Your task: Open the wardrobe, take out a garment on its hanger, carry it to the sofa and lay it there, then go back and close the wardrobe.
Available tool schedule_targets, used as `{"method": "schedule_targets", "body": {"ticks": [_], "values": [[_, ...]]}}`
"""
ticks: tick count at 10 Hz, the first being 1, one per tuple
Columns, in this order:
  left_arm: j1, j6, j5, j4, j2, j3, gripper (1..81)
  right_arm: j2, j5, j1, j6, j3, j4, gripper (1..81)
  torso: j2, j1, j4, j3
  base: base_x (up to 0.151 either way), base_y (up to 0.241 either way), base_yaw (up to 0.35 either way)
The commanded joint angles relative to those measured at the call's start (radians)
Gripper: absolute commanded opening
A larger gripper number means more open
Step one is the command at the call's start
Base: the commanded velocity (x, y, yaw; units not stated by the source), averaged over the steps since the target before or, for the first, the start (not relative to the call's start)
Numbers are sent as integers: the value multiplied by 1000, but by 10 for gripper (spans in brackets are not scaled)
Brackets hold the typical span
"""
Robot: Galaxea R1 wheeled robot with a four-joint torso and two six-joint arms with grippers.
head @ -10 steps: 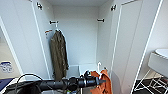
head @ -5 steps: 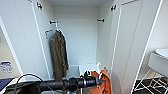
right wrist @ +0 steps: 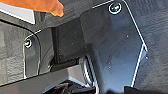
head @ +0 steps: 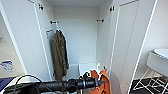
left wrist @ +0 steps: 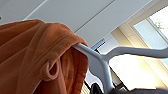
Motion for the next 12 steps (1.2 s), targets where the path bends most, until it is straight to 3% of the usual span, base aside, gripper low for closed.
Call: {"method": "schedule_targets", "body": {"ticks": [1,8,12], "values": [[-171,6,-96,26,10,57,10,5,-56,42,2,7,9,811,0,0,0,0,-96,0,0],[-137,9,-96,49,5,67,10,5,-55,42,2,9,10,811,0,0,0,0,-96,0,0],[-122,9,-94,64,-4,79,10,5,-47,41,2,9,10,811,-1,-1,0,1,0,0,0]]}}
